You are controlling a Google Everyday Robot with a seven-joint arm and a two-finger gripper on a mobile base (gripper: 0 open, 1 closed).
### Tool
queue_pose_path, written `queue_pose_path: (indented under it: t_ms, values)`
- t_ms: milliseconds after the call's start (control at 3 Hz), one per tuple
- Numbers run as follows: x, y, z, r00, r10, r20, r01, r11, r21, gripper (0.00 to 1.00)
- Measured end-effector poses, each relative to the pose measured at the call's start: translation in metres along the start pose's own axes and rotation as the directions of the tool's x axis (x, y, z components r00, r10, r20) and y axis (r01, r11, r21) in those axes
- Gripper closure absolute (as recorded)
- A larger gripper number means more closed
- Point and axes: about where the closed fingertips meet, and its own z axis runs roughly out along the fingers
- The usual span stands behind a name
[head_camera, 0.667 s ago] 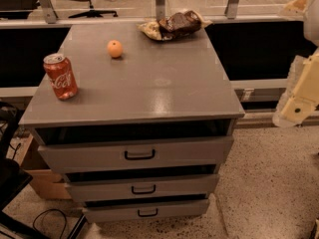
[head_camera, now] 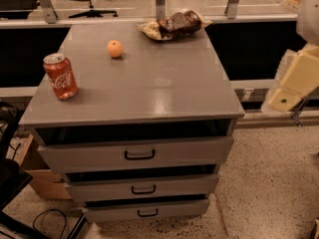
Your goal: Move brown chip bag near coke can
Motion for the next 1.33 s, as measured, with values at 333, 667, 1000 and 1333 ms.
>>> queue_pose_path:
  t_ms: [333,667,1000,1333]
  values:
    - [-0.006,-0.057,0.03,0.997,0.069,0.023,-0.072,0.987,0.144,0.0]
    - [-0.015,-0.112,0.064,0.993,0.117,0.028,-0.121,0.9644,0.235,0.0]
    - [-0.033,-0.161,0.1,0.99,0.139,0.027,-0.141,0.9501,0.279,0.0]
    - [-0.033,-0.161,0.1,0.99,0.14,0.025,-0.141,0.9498,0.279,0.0]
